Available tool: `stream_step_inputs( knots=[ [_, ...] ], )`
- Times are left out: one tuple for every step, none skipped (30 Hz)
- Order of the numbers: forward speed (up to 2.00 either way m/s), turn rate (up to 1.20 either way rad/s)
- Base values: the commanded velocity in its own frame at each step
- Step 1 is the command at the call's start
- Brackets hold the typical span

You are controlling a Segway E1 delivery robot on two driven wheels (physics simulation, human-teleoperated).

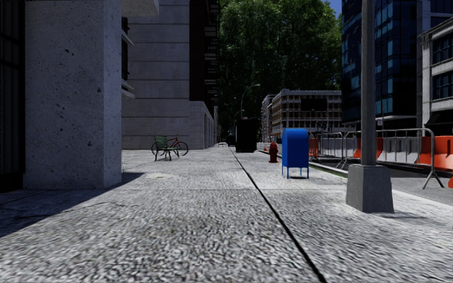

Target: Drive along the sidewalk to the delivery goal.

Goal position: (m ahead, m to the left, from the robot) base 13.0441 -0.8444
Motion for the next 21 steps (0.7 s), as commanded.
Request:
stream_step_inputs(
  knots=[
    [2.0, 0.0],
    [2.0, 0.0],
    [2.0, 0.0],
    [2.0, 0.0],
    [2.0, 0.0],
    [2.0, 0.0],
    [2.0, 0.0],
    [2.0, 0.0],
    [2.0, 0.0],
    [2.0, 0.0],
    [2.0, 0.0],
    [2.0, 0.0],
    [2.0, 0.0],
    [2.0, 0.0],
    [2.0, 0.0],
    [2.0, 0.0],
    [2.0, 0.0],
    [2.0, 0.0],
    [2.0, 0.0],
    [2.0, 0.0],
    [2.0, 0.0]
  ],
)
